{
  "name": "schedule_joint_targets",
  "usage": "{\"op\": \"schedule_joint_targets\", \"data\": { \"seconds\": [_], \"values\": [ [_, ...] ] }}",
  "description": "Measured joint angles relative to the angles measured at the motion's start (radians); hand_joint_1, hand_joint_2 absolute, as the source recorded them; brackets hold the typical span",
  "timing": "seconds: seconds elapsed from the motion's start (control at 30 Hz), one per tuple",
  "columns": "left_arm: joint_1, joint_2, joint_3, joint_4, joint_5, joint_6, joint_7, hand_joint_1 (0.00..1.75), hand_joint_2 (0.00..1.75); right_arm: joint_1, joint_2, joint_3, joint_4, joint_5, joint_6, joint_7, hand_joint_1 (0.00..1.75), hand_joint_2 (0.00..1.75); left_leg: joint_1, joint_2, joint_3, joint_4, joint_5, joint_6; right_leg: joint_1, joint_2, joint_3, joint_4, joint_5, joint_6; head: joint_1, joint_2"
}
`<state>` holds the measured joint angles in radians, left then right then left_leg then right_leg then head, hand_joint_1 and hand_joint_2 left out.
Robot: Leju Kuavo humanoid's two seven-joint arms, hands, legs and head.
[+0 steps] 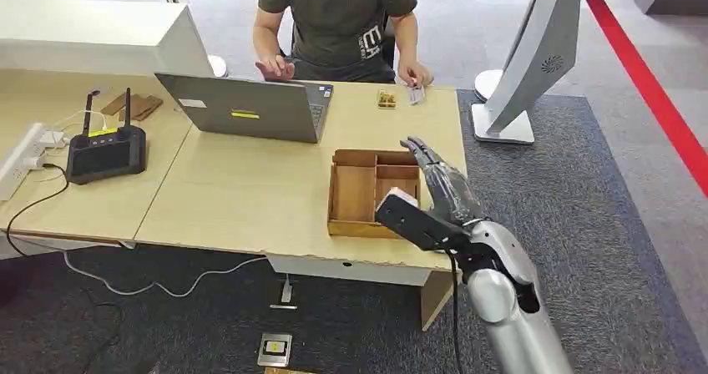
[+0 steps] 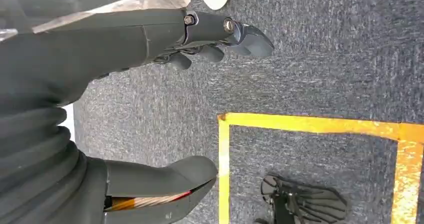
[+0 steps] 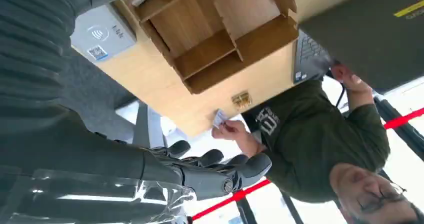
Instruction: Pass the card to the sensor for recognition and then transmit it.
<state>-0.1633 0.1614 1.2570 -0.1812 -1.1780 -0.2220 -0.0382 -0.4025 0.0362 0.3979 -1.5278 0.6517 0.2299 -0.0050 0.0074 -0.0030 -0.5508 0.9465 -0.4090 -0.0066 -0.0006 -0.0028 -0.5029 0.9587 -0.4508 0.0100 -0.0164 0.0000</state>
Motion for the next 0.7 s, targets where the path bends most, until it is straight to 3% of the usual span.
{"op": "schedule_joint_targets", "data": {
  "seconds": [0.1, 0.2, 0.7],
  "values": [
    [-0.001, -0.003, 0.005, 0.0, -0.001, 0.003, -0.008, 0.0, 1.75, 0.02, -0.006, 0.04, 0.001, 0.112, -0.097, -0.043, 0.0, 1.75, 0.0, 0.0, 0.0, 0.0, 0.0, 0.0, 0.0, 0.0, 0.0, 0.0, 0.0, 0.0, 0.0, 0.0],
    [-0.003, -0.003, 0.005, 0.0, -0.007, 0.003, -0.014, 0.0, 1.75, 0.033, -0.01, 0.074, 0.007, 0.172, -0.139, -0.076, 0.0, 1.75, 0.0, 0.0, 0.0, 0.0, 0.0, 0.0, 0.0, 0.0, 0.0, 0.0, 0.0, 0.0, 0.0, 0.0],
    [-0.007, -0.003, 0.005, 0.0, -0.021, -0.01, -0.018, 0.0, 1.75, 0.045, -0.009, 0.179, 0.119, 0.234, -0.217, -0.118, 0.0, 1.75, 0.0, 0.0, 0.0, 0.0, 0.0, 0.0, 0.0, 0.0, 0.0, 0.0, 0.0, 0.0, 0.0, 0.0]
  ]
}}
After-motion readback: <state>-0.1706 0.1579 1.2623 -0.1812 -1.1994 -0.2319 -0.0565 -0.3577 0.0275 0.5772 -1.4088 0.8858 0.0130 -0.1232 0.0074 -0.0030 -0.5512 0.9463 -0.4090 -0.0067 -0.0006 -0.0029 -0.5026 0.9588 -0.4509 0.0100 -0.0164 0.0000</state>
